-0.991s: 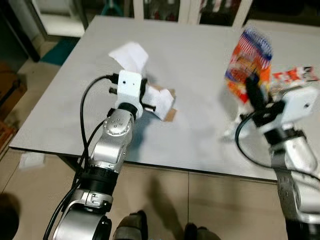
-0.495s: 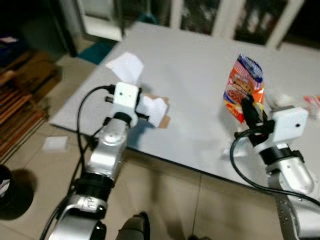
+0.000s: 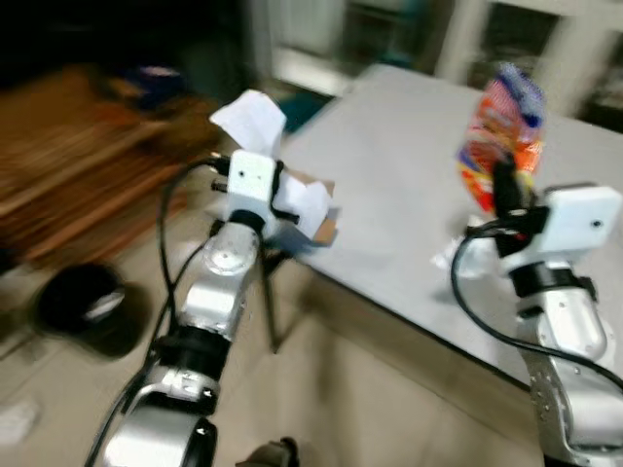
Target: Picking trash to rubbish bin
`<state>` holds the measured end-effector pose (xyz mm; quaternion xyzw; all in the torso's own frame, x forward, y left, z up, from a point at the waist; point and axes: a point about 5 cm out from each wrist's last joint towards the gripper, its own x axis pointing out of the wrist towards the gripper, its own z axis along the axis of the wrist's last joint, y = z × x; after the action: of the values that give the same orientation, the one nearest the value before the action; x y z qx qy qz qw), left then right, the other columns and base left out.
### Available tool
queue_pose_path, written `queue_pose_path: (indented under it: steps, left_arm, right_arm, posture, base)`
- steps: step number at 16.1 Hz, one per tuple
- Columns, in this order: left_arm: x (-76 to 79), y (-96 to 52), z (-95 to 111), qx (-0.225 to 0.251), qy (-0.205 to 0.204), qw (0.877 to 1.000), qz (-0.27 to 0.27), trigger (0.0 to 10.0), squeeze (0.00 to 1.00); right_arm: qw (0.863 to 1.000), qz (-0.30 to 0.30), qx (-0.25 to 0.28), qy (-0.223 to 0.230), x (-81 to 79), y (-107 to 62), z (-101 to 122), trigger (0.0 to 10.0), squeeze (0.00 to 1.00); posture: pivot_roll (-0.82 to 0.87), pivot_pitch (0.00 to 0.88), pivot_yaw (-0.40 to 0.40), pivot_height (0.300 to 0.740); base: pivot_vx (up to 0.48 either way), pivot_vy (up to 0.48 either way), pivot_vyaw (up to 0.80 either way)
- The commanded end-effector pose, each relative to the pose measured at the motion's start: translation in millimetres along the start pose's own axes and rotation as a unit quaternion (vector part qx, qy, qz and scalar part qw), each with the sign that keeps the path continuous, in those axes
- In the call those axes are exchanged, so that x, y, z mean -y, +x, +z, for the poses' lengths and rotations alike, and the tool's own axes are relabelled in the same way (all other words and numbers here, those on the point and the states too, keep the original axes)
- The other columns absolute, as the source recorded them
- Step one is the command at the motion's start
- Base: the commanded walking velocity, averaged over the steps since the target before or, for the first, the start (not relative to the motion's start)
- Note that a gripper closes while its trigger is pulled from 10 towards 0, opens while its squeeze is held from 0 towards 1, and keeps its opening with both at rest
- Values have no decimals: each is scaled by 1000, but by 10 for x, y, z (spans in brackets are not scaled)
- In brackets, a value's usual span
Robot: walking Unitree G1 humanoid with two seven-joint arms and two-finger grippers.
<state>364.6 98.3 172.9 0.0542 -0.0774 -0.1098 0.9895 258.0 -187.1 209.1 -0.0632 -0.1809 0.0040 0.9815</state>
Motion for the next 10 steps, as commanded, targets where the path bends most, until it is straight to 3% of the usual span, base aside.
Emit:
queue_pose_path:
  steps: [1,10]
  left_arm:
    - [34,8,3,2,-5,1000,-4,10000,0]
    - [167,28,15,7,-18,1000,-23,10000,0]
  right_arm:
    - [1000,-5,-3,2,-21,-14,-7,10000,0]
    - [1000,-8,5,4,-90,65,14,10000,0]
  posture:
    - [93,76,-21,740]
    - [94,73,-21,740]
  base:
    - [0,0,800]
    - [0,0,800]
